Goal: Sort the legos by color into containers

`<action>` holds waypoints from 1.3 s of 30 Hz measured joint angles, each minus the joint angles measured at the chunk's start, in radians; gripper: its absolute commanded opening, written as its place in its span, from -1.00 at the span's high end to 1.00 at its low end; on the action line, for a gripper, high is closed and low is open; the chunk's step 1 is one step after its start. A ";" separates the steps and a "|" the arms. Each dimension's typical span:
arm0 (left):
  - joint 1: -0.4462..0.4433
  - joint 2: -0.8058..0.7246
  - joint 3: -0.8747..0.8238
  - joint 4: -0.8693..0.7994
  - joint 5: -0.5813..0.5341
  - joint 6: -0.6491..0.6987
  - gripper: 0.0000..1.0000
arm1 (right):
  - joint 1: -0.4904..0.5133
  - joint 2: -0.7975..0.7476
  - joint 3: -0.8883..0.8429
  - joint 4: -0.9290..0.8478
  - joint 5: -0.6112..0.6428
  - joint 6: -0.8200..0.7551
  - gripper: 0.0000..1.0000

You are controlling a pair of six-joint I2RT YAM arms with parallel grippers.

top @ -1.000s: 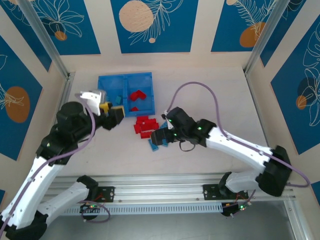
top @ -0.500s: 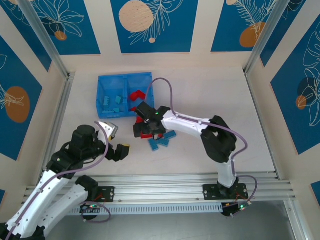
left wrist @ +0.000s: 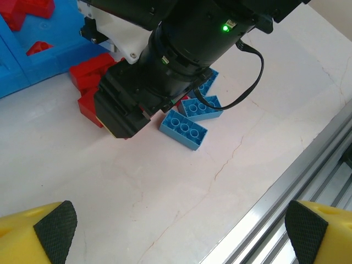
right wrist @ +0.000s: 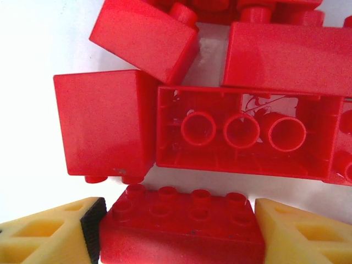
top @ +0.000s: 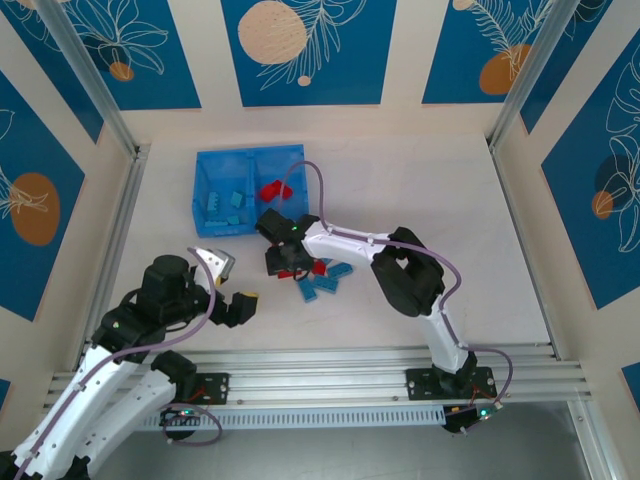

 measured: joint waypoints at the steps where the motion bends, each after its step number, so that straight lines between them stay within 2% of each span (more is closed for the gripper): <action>1: 0.000 -0.001 0.000 0.000 0.000 0.000 -1.00 | 0.001 0.002 0.001 -0.001 0.002 0.000 -0.37; 6: 0.000 -0.013 -0.002 0.000 -0.003 0.000 -1.00 | 0.006 0.005 0.011 -0.009 0.015 -0.010 -0.17; 11: 0.000 -0.015 -0.002 0.000 -0.012 0.000 -1.00 | 0.012 -0.011 0.005 -0.012 0.033 -0.016 -0.14; 20: 0.000 -0.109 -0.005 0.006 -0.028 0.000 -1.00 | 0.018 -0.290 -0.041 0.037 0.126 -0.113 -0.16; 23: 0.000 -0.134 -0.005 0.008 -0.039 0.000 -1.00 | 0.005 -0.311 0.017 0.070 0.167 -0.172 -0.16; 28: 0.000 -0.138 -0.006 0.016 -0.049 0.000 -1.00 | -0.054 -0.191 0.183 0.111 0.207 -0.271 -0.17; 35: 0.000 -0.138 -0.006 0.023 -0.054 0.000 -1.00 | -0.144 0.097 0.455 0.113 0.209 -0.360 -0.17; 39: 0.000 -0.138 -0.007 0.022 -0.058 0.000 -1.00 | -0.168 0.220 0.574 0.080 0.194 -0.371 -0.30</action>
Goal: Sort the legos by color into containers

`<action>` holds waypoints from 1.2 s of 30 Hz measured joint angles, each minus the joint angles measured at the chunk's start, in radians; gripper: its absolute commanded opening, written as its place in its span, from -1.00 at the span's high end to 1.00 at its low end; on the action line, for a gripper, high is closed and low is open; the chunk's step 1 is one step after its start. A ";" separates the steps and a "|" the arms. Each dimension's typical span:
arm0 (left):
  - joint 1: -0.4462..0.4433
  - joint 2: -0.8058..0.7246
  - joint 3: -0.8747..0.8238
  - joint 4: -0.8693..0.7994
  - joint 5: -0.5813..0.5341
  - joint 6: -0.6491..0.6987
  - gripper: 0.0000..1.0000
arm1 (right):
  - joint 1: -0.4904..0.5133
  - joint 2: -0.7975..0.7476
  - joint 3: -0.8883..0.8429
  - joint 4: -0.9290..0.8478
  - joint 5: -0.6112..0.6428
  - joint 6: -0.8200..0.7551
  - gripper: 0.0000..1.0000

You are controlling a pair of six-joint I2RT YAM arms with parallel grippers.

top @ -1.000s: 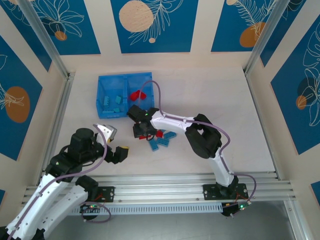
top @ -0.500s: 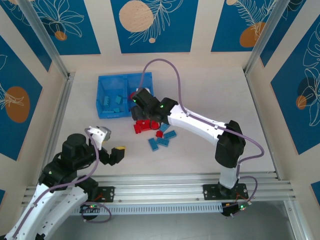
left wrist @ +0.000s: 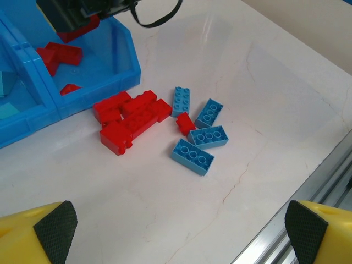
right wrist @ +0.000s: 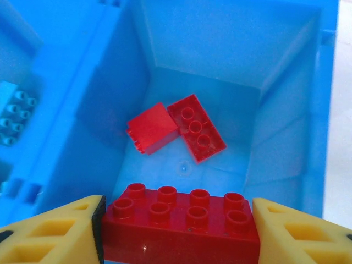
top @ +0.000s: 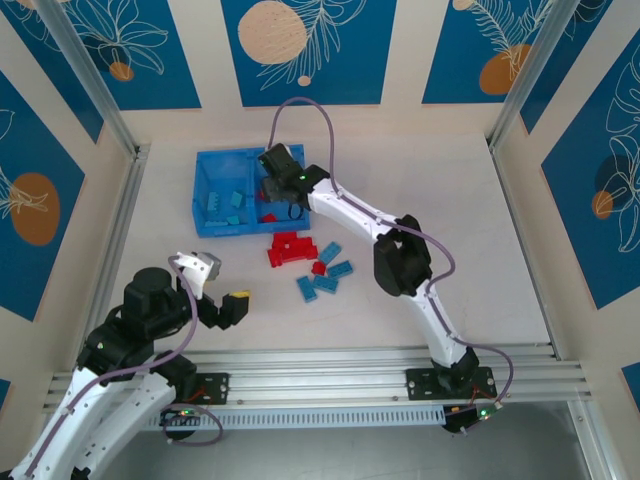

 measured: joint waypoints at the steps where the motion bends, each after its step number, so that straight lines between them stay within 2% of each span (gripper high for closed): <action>1: 0.000 0.000 0.000 0.000 -0.002 0.000 -1.00 | -0.003 0.020 0.023 -0.009 -0.008 0.000 -0.36; 5: 0.000 0.000 0.000 0.000 -0.007 0.000 -1.00 | -0.005 0.079 0.111 -0.055 -0.033 -0.004 -0.59; 13: 0.000 0.001 0.000 0.000 -0.022 0.000 -1.00 | -0.005 0.057 0.162 -0.106 -0.054 -0.008 -0.63; 17: 0.000 0.013 0.000 0.000 -0.046 -0.011 -1.00 | -0.005 -0.035 0.113 -0.137 -0.096 -0.006 -0.63; 22: -0.001 0.046 -0.003 0.006 -0.143 -0.140 -1.00 | -0.005 -0.371 -0.177 -0.127 -0.231 -0.008 -0.72; 28: -0.022 0.138 -0.024 0.102 -0.168 -0.447 -1.00 | -0.005 -0.954 -0.687 -0.026 -0.446 -0.014 -0.99; 31: -0.097 0.254 -0.021 0.141 -0.195 -0.578 -1.00 | -0.005 -1.201 -0.922 0.013 -0.519 0.004 -0.99; 33: -0.189 0.358 -0.006 0.148 -0.243 -0.642 -1.00 | -0.006 -1.330 -1.061 0.024 -0.546 0.028 -0.99; 36: -0.336 0.540 0.049 0.164 -0.331 -0.705 -1.00 | -0.010 -1.442 -1.202 0.022 -0.564 0.069 -0.99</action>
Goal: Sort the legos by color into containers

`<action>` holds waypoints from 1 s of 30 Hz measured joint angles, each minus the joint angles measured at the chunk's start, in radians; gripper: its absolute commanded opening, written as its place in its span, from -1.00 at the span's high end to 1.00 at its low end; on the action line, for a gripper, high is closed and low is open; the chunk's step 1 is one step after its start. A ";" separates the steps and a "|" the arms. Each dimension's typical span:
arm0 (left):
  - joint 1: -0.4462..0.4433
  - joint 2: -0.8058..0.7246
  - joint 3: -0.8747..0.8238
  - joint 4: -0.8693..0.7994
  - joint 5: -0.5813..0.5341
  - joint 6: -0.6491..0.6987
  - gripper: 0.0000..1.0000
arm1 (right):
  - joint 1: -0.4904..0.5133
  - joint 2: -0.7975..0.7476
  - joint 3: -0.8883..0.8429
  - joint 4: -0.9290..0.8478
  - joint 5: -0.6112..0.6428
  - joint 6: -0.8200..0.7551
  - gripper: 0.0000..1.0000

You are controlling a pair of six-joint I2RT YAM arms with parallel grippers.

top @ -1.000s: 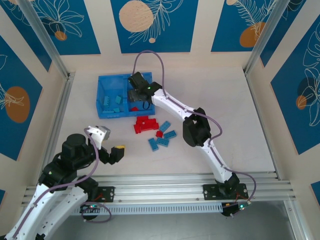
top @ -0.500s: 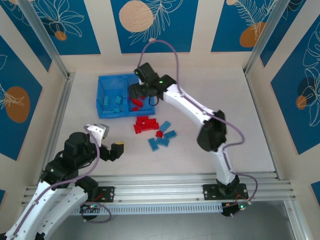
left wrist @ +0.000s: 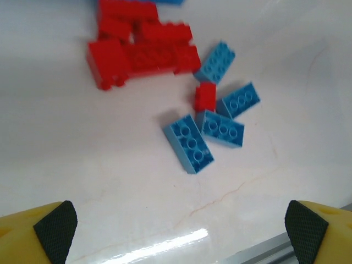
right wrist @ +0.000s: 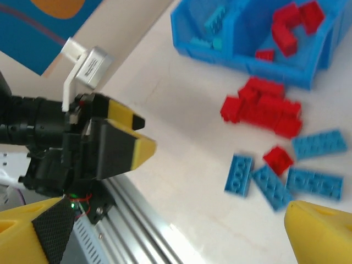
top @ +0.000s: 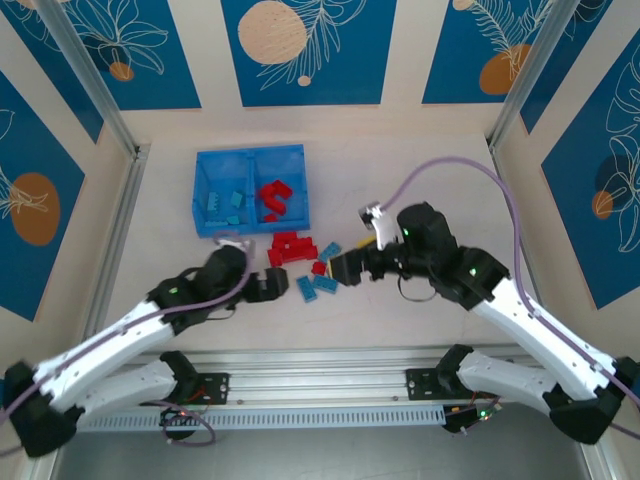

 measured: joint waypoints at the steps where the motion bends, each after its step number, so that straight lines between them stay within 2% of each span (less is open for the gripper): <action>1: -0.045 0.072 0.025 0.011 -0.028 -0.021 -1.00 | -0.001 -0.032 -0.045 -0.002 -0.002 0.018 -0.99; 6: -0.160 0.400 0.151 0.040 -0.119 -0.122 -0.83 | -0.006 -0.117 -0.166 -0.038 0.010 0.082 -0.99; 10: -0.179 0.603 0.232 0.045 -0.141 -0.170 -0.75 | -0.011 -0.133 -0.178 -0.051 0.034 0.102 -0.99; 13: -0.179 0.699 0.276 0.037 -0.159 -0.192 -0.65 | -0.017 -0.134 -0.178 -0.050 0.051 0.105 -0.99; 19: -0.179 0.776 0.307 0.024 -0.200 -0.211 -0.29 | -0.028 -0.134 -0.178 -0.050 0.059 0.105 -0.99; 25: -0.179 0.838 0.327 0.019 -0.223 -0.209 -0.17 | -0.030 -0.134 -0.178 -0.051 0.059 0.105 -0.99; 30: -0.179 0.874 0.338 0.021 -0.236 -0.211 0.17 | -0.030 -0.134 -0.178 -0.053 0.059 0.106 -0.99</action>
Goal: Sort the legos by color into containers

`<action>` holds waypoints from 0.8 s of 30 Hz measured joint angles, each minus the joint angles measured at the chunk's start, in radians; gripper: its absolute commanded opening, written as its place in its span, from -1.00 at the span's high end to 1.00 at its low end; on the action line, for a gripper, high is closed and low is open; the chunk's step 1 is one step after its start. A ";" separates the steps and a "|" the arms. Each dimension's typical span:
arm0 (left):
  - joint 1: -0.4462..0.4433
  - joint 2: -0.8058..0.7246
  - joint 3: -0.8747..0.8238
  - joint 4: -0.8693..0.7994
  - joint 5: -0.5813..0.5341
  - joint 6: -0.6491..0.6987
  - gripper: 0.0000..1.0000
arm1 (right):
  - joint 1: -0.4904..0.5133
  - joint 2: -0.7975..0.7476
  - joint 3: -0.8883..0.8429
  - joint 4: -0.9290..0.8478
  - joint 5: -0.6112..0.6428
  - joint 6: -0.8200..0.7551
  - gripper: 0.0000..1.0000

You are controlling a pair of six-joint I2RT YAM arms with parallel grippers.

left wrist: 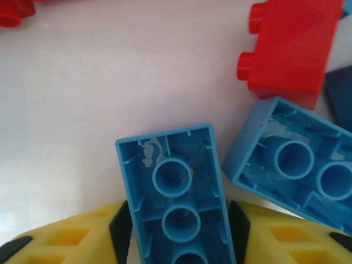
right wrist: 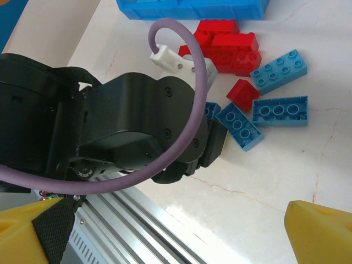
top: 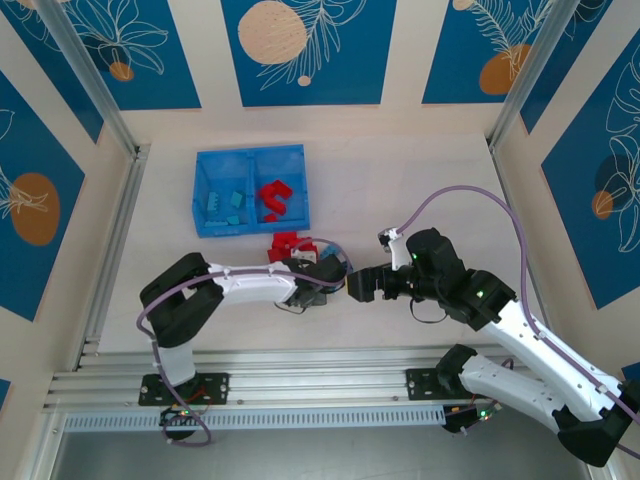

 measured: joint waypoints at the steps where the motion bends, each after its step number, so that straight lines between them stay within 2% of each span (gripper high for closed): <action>1: 0.000 0.000 0.003 0.000 -0.002 0.003 0.23 | 0.000 0.000 0.000 -0.002 0.000 0.002 -0.99; 5: 0.000 -0.002 0.003 0.003 -0.005 0.002 0.41 | 0.000 0.000 0.003 -0.005 0.000 0.003 -0.99; 8: 0.000 -0.032 -0.016 0.001 -0.009 0.003 0.46 | 0.000 0.000 0.010 -0.011 0.000 0.007 -0.99; 14: 0.031 -0.261 -0.034 -0.057 -0.078 0.058 0.47 | 0.000 0.000 0.026 -0.011 0.000 0.015 -0.99; 16: 0.081 -0.360 -0.033 -0.062 -0.098 0.101 0.47 | 0.000 0.000 0.026 -0.008 0.000 0.021 -0.99; 19: 0.222 -0.473 -0.029 -0.064 -0.119 0.183 0.48 | -0.002 0.000 0.026 -0.006 0.000 0.025 -0.99; 24: 0.478 -0.489 0.030 -0.062 -0.108 0.336 0.50 | -0.005 0.000 0.026 0.000 -0.001 0.034 -0.99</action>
